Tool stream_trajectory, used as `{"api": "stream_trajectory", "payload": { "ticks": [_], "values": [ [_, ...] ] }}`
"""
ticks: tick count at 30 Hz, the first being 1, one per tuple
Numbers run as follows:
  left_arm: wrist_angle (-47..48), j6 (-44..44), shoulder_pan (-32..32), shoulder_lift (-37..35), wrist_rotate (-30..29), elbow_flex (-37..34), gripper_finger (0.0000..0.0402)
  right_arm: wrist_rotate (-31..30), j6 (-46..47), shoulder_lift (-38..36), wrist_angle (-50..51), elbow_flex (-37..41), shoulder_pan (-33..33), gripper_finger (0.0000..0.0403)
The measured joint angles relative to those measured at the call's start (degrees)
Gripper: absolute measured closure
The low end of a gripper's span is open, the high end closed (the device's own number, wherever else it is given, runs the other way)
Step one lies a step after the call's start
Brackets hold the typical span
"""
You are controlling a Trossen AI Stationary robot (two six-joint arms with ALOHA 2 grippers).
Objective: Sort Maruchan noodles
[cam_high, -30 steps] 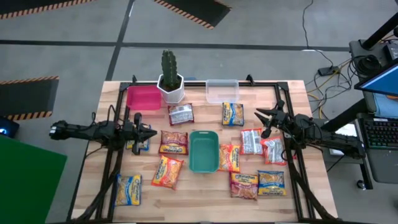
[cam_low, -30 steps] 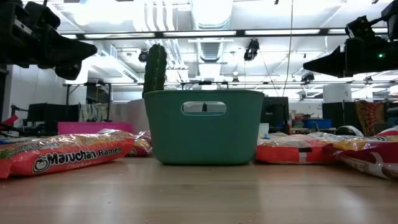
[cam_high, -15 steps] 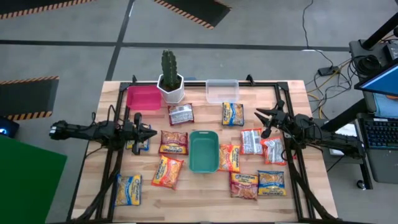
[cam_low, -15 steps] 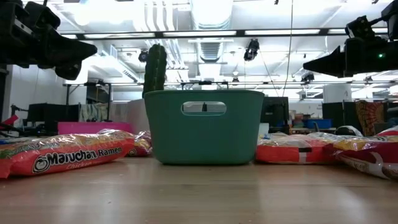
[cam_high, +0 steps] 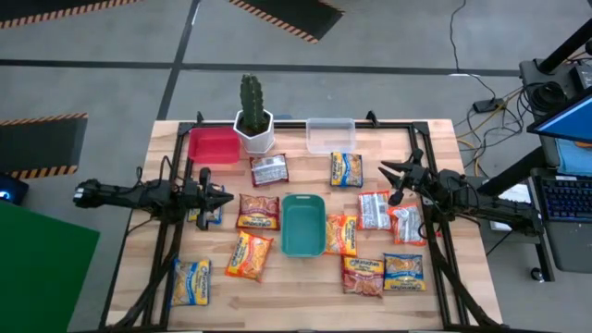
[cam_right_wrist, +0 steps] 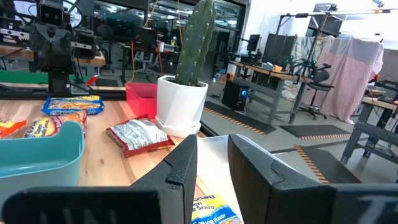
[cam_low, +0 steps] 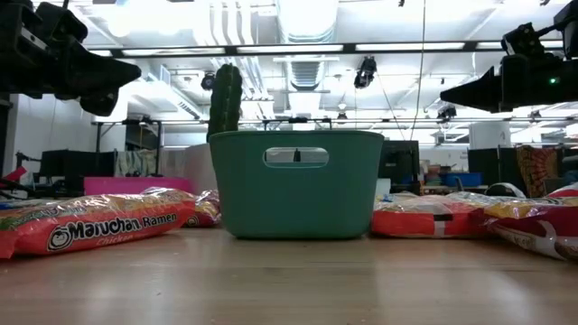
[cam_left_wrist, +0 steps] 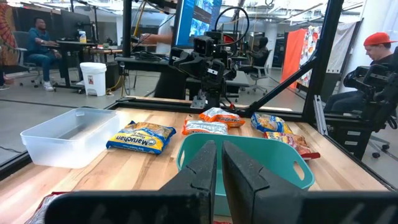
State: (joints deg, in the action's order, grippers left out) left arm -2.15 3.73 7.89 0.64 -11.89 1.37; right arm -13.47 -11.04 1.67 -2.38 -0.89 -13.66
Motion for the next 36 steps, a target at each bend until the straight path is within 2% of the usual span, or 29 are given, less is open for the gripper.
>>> {"api": "stream_trajectory", "payload": {
  "ticks": [14,16,18,20,24,26,28,32,36],
  "values": [
    [-0.8,-0.2,0.0,0.0,-0.2,0.0,0.0393,0.0,0.1,0.0,0.0,0.0,0.0,0.0323],
    [-7.0,2.9,0.0,0.1,-0.1,-0.1,0.0393,0.0,-0.2,0.0,0.0,0.0,0.0,0.0323],
    [-15.3,12.7,0.1,0.0,1.9,0.0,0.0393,0.0,-0.9,0.0,-0.9,0.0,0.0,0.0323],
    [-21.4,14.6,0.2,0.0,5.1,0.0,0.0393,0.0,0.2,0.0,-3.2,0.1,0.0,0.0323],
    [-31.1,14.2,0.3,1.7,11.8,0.0,0.0393,-1.5,16.9,0.1,-3.4,0.0,0.0,0.0323],
    [-33.5,14.0,0.3,3.5,12.9,0.0,0.0393,-4.6,28.3,0.3,-1.8,0.0,0.0,0.0323],
    [-35.7,13.7,0.3,5.8,12.7,0.0,0.0393,-4.1,36.6,0.8,-0.1,0.0,0.0,0.0323],
    [-42.6,12.3,0.3,13.2,11.6,0.0,0.0393,-0.9,41.1,2.8,-0.1,0.0,0.0,0.0323],
    [-55.5,11.3,0.3,21.9,11.4,0.0,0.0393,-1.0,41.1,3.7,-0.1,0.0,0.0,0.0323]
  ]
}}
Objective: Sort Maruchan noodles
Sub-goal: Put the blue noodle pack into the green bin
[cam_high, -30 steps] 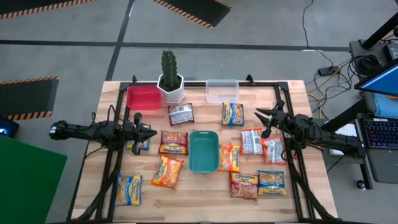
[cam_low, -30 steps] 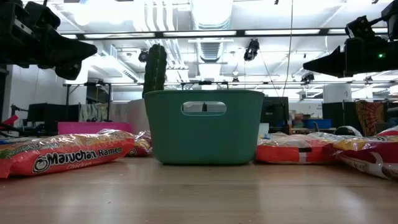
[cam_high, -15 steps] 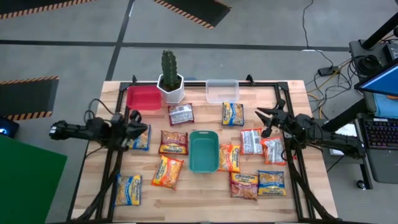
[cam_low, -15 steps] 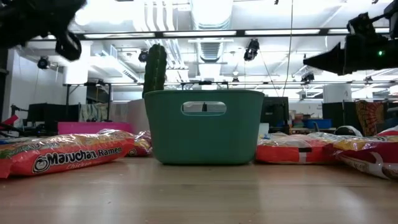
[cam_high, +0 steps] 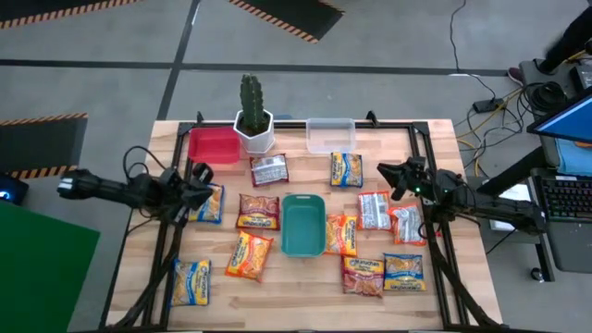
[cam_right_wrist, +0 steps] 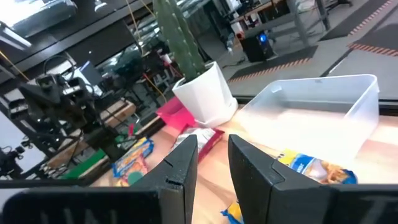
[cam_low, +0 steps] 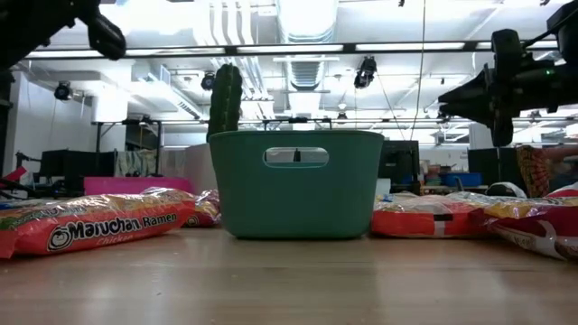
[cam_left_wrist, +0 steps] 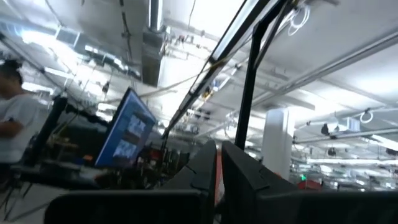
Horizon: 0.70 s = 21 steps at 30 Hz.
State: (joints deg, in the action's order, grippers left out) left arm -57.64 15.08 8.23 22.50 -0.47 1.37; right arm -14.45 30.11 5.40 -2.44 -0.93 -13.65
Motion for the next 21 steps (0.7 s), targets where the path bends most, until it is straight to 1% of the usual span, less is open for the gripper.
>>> {"api": "stream_trajectory", "payload": {
  "ticks": [2,5,7,10,12,14,17,21],
  "values": [
    [-5.5,0.0,0.0,4.0,0.0,0.1,0.0393,-0.1,-0.5,0.1,0.0,0.0,0.0,0.0323],
    [-7.7,0.0,0.0,9.3,0.0,2.8,0.0393,-0.1,-0.5,0.0,0.0,0.0,0.0,0.0323],
    [-7.3,-0.8,0.0,13.3,0.0,6.8,0.0393,-0.1,-0.5,-0.1,0.0,0.0,0.0,0.0323],
    [-4.5,-1.5,0.0,21.1,0.0,15.2,0.0393,-0.1,-0.5,0.0,0.0,0.0,0.0,0.0323],
    [0.4,-2.2,0.0,26.2,0.0,21.9,0.0393,-0.1,-0.5,0.0,0.0,0.0,0.0,0.0323],
    [8.6,-4.3,0.0,30.0,-0.6,28.4,0.0393,-0.2,-0.5,0.0,0.0,0.0,0.0,0.0323],
    [21.6,-5.8,-0.1,34.8,-3.3,38.5,0.0393,-0.4,-0.5,0.0,0.0,0.0,0.0,0.0323],
    [39.0,-8.1,-0.1,40.4,-3.5,49.1,0.0393,-0.5,-0.1,0.0,0.0,0.0,0.0,0.0323]
  ]
}}
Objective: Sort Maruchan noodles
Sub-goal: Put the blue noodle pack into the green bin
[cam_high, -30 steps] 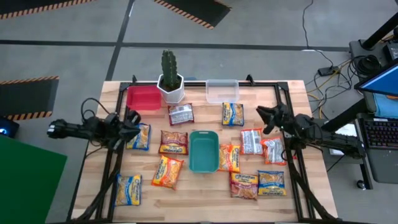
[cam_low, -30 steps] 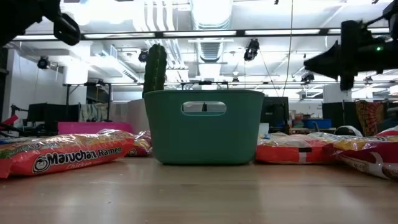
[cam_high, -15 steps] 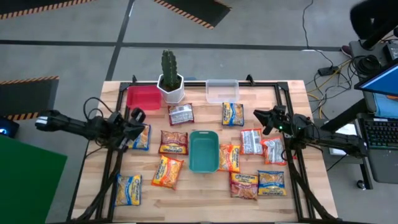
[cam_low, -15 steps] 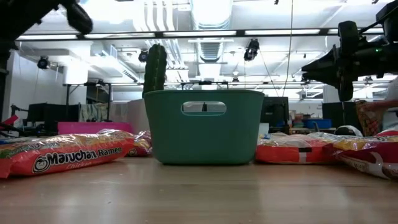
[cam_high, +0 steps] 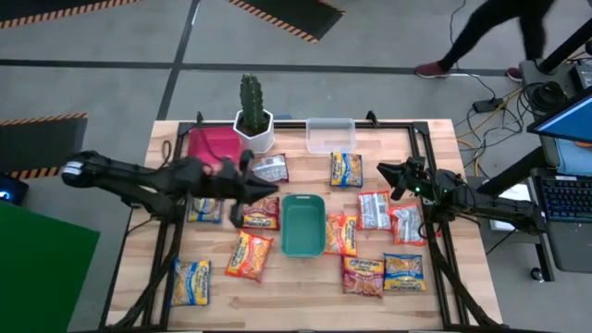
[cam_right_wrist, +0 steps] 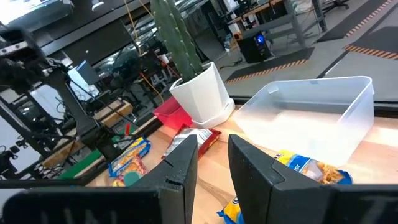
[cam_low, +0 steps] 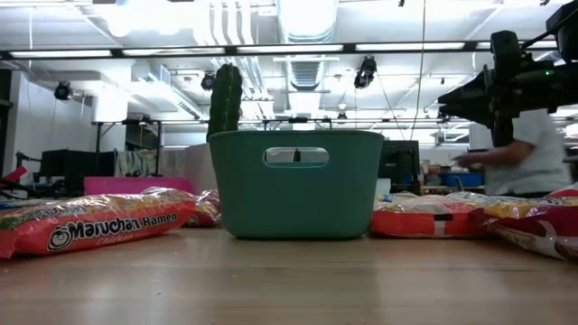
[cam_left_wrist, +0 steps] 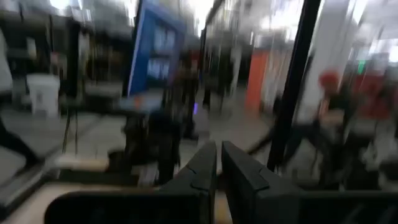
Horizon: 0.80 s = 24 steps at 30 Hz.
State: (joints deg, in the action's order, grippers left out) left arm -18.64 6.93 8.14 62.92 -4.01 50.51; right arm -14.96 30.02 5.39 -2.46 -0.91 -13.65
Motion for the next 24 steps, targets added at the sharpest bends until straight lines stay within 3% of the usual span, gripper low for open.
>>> {"api": "stream_trajectory", "payload": {
  "ticks": [5,13,19,24],
  "values": [
    [12.7,-2.8,0.0,4.5,0.0,8.4,0.0393,-0.1,4.3,0.0,-0.6,0.1,0.0,0.0323],
    [23.8,-6.9,-1.2,4.6,-1.0,9.7,0.0393,0.8,6.9,0.0,-4.8,0.1,0.0,0.0323],
    [33.5,-8.7,-2.5,4.9,-9.1,9.4,0.0393,1.4,7.6,0.0,-9.1,0.1,0.0,0.0323],
    [34.8,-13.9,-4.5,5.6,-19.2,6.9,0.0393,1.2,7.5,0.5,-11.5,0.0,-0.1,0.0323]
  ]
}}
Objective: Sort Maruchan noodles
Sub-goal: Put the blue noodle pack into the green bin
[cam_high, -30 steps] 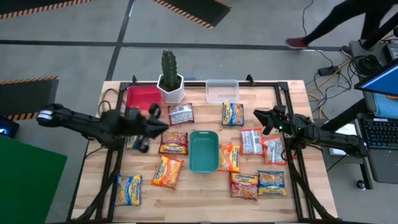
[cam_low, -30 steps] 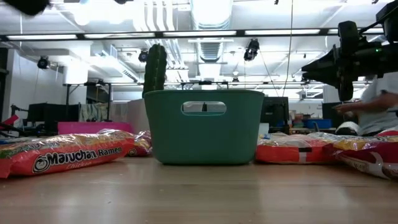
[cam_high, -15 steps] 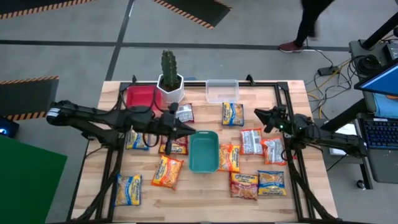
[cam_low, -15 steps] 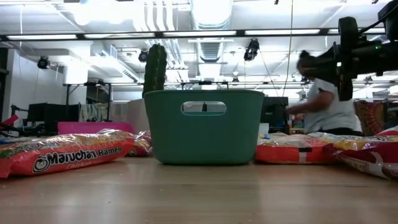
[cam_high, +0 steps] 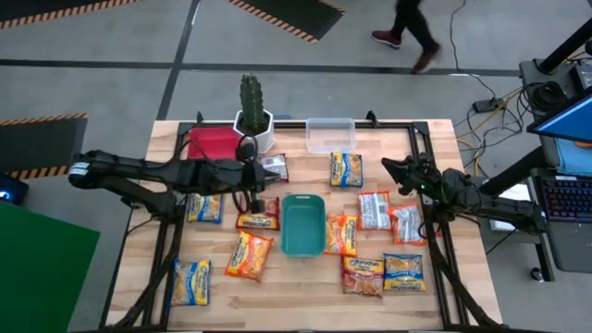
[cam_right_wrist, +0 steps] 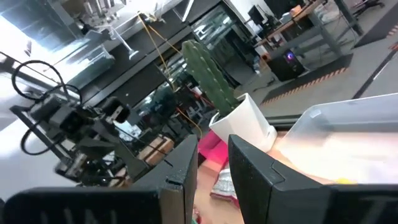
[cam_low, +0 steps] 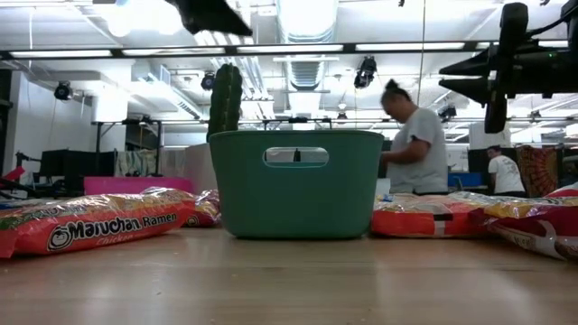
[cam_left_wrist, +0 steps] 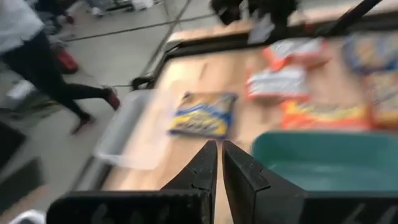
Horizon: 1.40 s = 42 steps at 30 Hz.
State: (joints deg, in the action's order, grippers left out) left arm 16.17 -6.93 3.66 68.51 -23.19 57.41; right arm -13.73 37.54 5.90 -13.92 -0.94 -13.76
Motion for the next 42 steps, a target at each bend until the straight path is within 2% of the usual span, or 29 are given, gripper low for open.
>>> {"api": "stream_trajectory", "payload": {
  "ticks": [5,9,17,24,29,33,42],
  "values": [
    [-0.7,-4.6,-3.7,0.0,0.8,-1.2,0.0393,-2.4,0.0,3.2,-0.1,-1.2,0.0,0.0323],
    [-0.7,-5.5,-6.2,0.0,4.3,-1.2,0.0393,-2.8,0.0,7.6,-0.1,-3.3,0.0,0.0323],
    [-1.2,-4.5,-6.4,0.1,8.7,-1.2,0.0393,-2.8,0.0,19.2,0.6,-11.2,0.0,0.0323],
    [-1.2,-4.4,-6.4,0.1,10.4,-1.2,0.0393,-3.4,6.1,29.5,16.2,-21.4,-0.5,0.0323],
    [-1.1,-4.1,-6.4,0.1,10.4,-1.3,0.0393,-4.4,6.8,36.7,26.7,-28.3,-1.6,0.0320],
    [-0.7,-4.0,-6.4,0.1,10.4,-1.3,0.0393,-4.5,6.5,41.7,31.0,-33.8,-3.1,0.0286],
    [0.5,-3.7,-6.4,0.1,10.3,-1.3,0.0393,-3.8,5.3,50.0,40.7,-40.7,-6.9,0.0169]
  ]
}}
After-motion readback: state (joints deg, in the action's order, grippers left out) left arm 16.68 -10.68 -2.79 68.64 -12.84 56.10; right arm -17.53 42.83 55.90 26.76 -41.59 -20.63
